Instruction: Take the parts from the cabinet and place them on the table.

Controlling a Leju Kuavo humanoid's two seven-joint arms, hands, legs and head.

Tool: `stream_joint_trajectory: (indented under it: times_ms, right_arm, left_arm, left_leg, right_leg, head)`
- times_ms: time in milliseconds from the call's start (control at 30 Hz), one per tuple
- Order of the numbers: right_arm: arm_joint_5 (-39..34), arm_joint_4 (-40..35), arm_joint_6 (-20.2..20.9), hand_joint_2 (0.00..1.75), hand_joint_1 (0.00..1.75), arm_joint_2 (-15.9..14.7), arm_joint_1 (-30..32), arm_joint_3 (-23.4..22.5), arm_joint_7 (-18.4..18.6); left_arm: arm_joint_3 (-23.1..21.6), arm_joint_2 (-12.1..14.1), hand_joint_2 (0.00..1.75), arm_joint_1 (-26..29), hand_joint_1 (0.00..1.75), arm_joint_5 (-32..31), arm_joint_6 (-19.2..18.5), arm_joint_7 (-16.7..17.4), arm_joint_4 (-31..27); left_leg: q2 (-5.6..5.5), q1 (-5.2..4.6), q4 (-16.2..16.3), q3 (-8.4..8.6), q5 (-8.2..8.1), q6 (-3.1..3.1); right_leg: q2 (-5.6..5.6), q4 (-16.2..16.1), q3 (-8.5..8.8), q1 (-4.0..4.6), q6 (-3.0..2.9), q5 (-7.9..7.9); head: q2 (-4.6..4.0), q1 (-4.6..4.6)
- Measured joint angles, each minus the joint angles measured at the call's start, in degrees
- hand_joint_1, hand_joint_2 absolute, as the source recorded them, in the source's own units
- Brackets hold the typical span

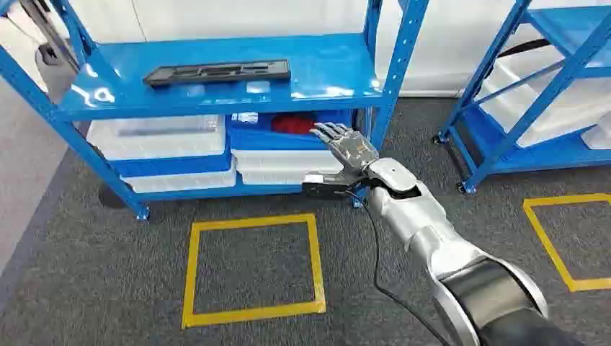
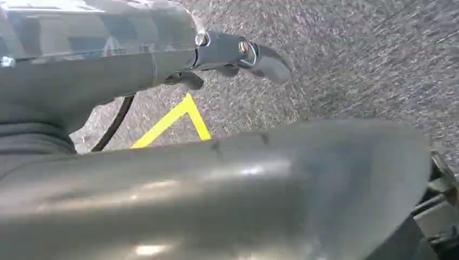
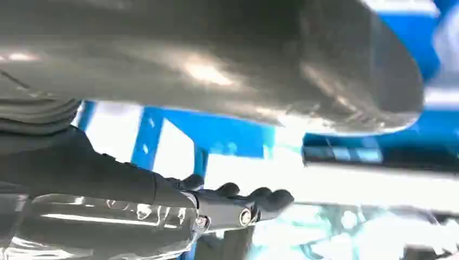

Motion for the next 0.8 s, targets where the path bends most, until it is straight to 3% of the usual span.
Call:
stream_joint_trajectory:
  times_ms: [67, 100, 133, 167, 233, 267, 300, 333, 467, 500, 567, 600, 633, 667, 700, 767, 800]
  right_arm:
    - [-3.0, -0.1, 0.6, 0.00, 0.00, 0.1, -1.0, 1.5, -0.5]
    - [-4.4, -0.1, 0.7, 0.00, 0.00, 0.1, -1.2, 1.9, -0.7]
    - [-5.6, -0.1, 0.9, 0.00, 0.00, 0.1, -1.2, 2.4, -0.9]
    - [-6.3, -0.1, 0.9, 0.00, 0.00, 0.1, -1.2, 2.7, -1.0]
    - [-7.4, -0.3, 1.2, 0.00, 0.00, 0.1, -1.4, 3.3, -1.0]
    - [-7.9, -0.5, 1.3, 0.00, 0.00, 0.1, -1.6, 3.4, -1.0]
    - [-8.2, -0.5, 1.4, 0.00, 0.00, 0.1, -2.0, 3.6, -1.0]
    - [-8.5, -0.6, 1.4, 0.00, 0.00, 0.1, -2.1, 3.8, -1.0]
    - [-9.4, -0.9, 1.4, 0.00, 0.00, 0.1, -2.3, 4.1, -1.1]
    - [-9.5, -0.9, 1.3, 0.00, 0.00, 0.0, -2.6, 4.1, -1.1]
    - [-9.8, -0.9, 1.3, 0.00, 0.00, 0.0, -2.6, 4.3, -1.1]
    - [-9.9, -0.9, 1.2, 0.00, 0.00, 0.0, -2.4, 4.5, -1.1]
    - [-10.1, -0.9, 1.2, 0.00, 0.00, -0.1, -2.2, 4.6, -1.1]
    - [-10.4, -0.9, 1.1, 0.00, 0.00, -0.2, -2.2, 4.8, -1.1]
    - [-10.6, -0.9, 1.1, 0.00, 0.00, -0.2, -2.2, 4.9, -1.1]
    - [-10.7, -0.9, 1.0, 0.00, 0.00, -0.2, -2.5, 5.0, -1.1]
    - [-10.7, -0.9, 0.9, 0.00, 0.00, -0.1, -2.5, 5.1, -1.1]
  left_arm:
    - [0.4, 0.0, 0.00, -0.2, 0.00, -0.4, 0.0, 0.2, 0.0]
    - [0.6, 0.0, 0.00, -0.2, 0.00, -0.4, 0.0, 0.2, 0.0]
    - [0.7, 0.0, 0.00, -0.2, 0.00, -0.4, 0.0, 0.2, 0.0]
    - [0.8, 0.0, 0.00, -0.3, 0.00, -0.5, 0.0, 0.2, 0.0]
    - [0.8, 0.0, 0.00, -0.3, 0.00, -0.5, 0.0, 0.1, 0.0]
    - [0.8, 0.0, 0.00, -0.3, 0.00, -0.5, 0.1, 0.1, 0.0]
    - [0.9, -0.1, 0.00, -0.3, 0.00, -0.6, 0.1, 0.1, 0.0]
    - [0.9, -0.1, 0.00, -0.4, 0.00, -0.6, 0.1, 0.2, 0.0]
    - [0.9, -0.2, 0.00, -0.3, 0.00, -0.7, 0.1, 0.2, 0.0]
    - [0.9, -0.3, 0.00, -0.4, 0.00, -0.7, 0.1, 0.2, 0.0]
    - [1.0, -0.3, 0.00, -0.4, 0.00, -0.5, 0.2, 0.3, 0.0]
    - [1.1, -0.3, 0.00, -0.4, 0.00, -0.5, 0.2, 0.3, 0.0]
    - [1.2, -0.3, 0.00, -0.3, 0.00, -0.4, 0.2, 0.3, 0.0]
    - [1.2, -0.3, 0.00, -0.3, 0.00, -0.3, 0.4, 0.3, 0.0]
    - [1.2, -0.3, 0.00, -0.3, 0.00, -0.2, 0.4, 0.3, 0.0]
    - [1.4, -0.3, 0.00, -0.3, 0.00, 0.0, 0.4, 0.3, 0.0]
    - [1.5, -0.4, 0.00, -0.3, 0.00, 0.0, 0.4, 0.3, 0.0]
  left_leg:
    - [-0.02, 0.37, 8.9, -4.31, -3.86, -0.60]
    - [-0.02, 0.52, 12.7, -6.34, -4.79, -0.89]
    - [-0.01, 0.71, 13.7, -7.10, -4.16, -1.12]
    - [0.00, 0.84, 11.7, -6.46, -2.42, -1.24]
    - [0.02, 1.08, 2.3, -2.05, 3.02, -1.23]
    - [0.02, 1.19, -2.5, -0.07, 4.64, -1.10]
    - [-0.07, 0.77, -3.5, 0.92, 3.55, -0.74]
    - [-0.16, 0.81, -3.6, 0.81, 3.28, 0.10]
    - [-0.22, 0.99, -4.4, 1.33, 3.26, 1.48]
    - [-0.18, 0.99, -4.4, 1.50, 3.09, 1.77]
    - [-0.07, 0.95, -4.4, 1.64, 2.84, 2.12]
    - [-0.07, 0.92, -4.4, 1.68, 2.70, 2.23]
    - [-0.12, 0.90, -4.3, 1.79, 2.56, 2.28]
    - [-0.20, 0.89, -4.3, 1.99, 2.35, 2.24]
    - [-0.31, 0.89, -4.2, 2.35, 2.05, 2.12]
    - [-0.37, 0.84, -4.2, 3.49, 1.23, 1.79]
    - [-0.36, 0.53, -4.1, 3.61, 0.93, 1.42]
  right_leg:
    - [0.05, 0.0, 0.07, 0.06, -0.16, -0.12]
    - [0.06, 0.1, 0.09, 0.06, -0.17, -0.20]
    - [0.08, 0.1, 0.21, 0.05, -0.09, -0.30]
    - [0.12, 0.1, 0.40, 0.00, 0.04, -0.47]
    - [0.19, 0.4, 1.00, -0.16, 0.45, -1.08]
    - [0.18, 0.6, 1.18, -0.16, 0.76, -1.48]
    - [0.32, 0.9, 0.90, 0.23, 1.12, -1.67]
    - [0.38, 0.9, 0.65, 0.18, 1.36, -1.59]
    - [0.24, 1.4, 0.80, -0.20, 2.71, -2.38]
    - [0.21, 4.2, -0.63, -0.18, 2.87, -3.87]
    - [0.22, 13.6, -5.99, -0.25, 3.21, -7.55]
    - [0.21, 17.5, -8.47, -0.33, 3.31, -8.45]
    - [0.20, 19.2, -9.98, -0.43, 3.31, -8.06]
    - [0.20, 18.2, -10.12, -0.43, 3.23, -6.35]
    - [0.20, 14.4, -8.83, -0.41, 3.02, -3.34]
    - [0.12, 3.5, -4.13, -0.32, 2.35, 2.77]
    - [0.06, 1.9, -3.05, 0.14, 2.03, 2.07]
  head:
    - [0.00, 0.00]
    - [0.00, 0.00]
    - [0.00, 0.00]
    - [0.00, 0.00]
    - [0.00, 0.00]
    - [0.00, 0.00]
    - [0.00, 0.00]
    - [0.00, -0.02]
    - [0.00, 0.00]
    - [0.00, 0.00]
    - [0.00, 0.00]
    - [0.00, 0.00]
    - [0.00, 0.00]
    - [0.00, 0.00]
    - [0.00, 0.00]
    - [0.00, 0.00]
    - [0.00, 0.00]
